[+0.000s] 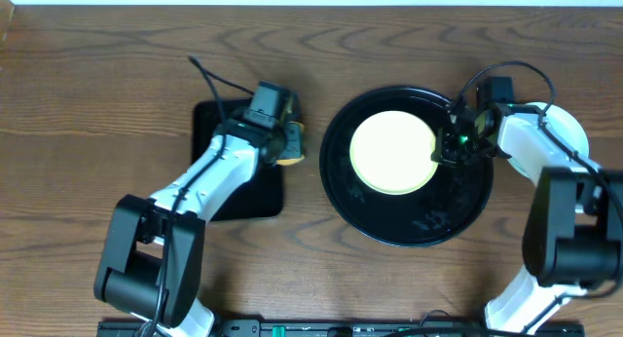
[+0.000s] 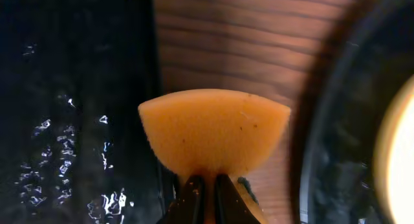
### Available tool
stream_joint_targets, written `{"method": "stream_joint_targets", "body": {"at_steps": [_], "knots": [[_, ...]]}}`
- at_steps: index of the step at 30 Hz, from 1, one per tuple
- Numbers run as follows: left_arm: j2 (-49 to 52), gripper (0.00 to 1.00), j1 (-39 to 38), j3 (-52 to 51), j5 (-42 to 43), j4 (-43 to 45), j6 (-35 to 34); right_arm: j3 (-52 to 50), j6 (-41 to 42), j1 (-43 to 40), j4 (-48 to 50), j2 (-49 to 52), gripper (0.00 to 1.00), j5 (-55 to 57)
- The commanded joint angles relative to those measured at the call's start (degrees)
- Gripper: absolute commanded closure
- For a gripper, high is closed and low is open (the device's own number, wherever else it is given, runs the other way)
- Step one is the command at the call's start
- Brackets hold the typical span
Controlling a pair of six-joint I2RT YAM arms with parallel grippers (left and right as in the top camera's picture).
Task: Clean dirty plates on tray and stack at the side
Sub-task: 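Lift the yellow plate with the right gripper and move sponge back left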
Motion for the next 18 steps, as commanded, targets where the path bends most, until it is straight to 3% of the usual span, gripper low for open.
{"method": "stream_joint_targets", "body": {"at_steps": [1,18], "knots": [[-0.85,0.93,1.05,-0.11,-1.38,-0.59,0.96,-0.07,-0.87,0.81,0.07,-7.74,0.99,8.33],[-6.16,0.92,1.22,-0.20,-1.40,-0.48,1.05,-0.07,-12.55,6.97,0.87,-24.83,0.99,34.93]]}}
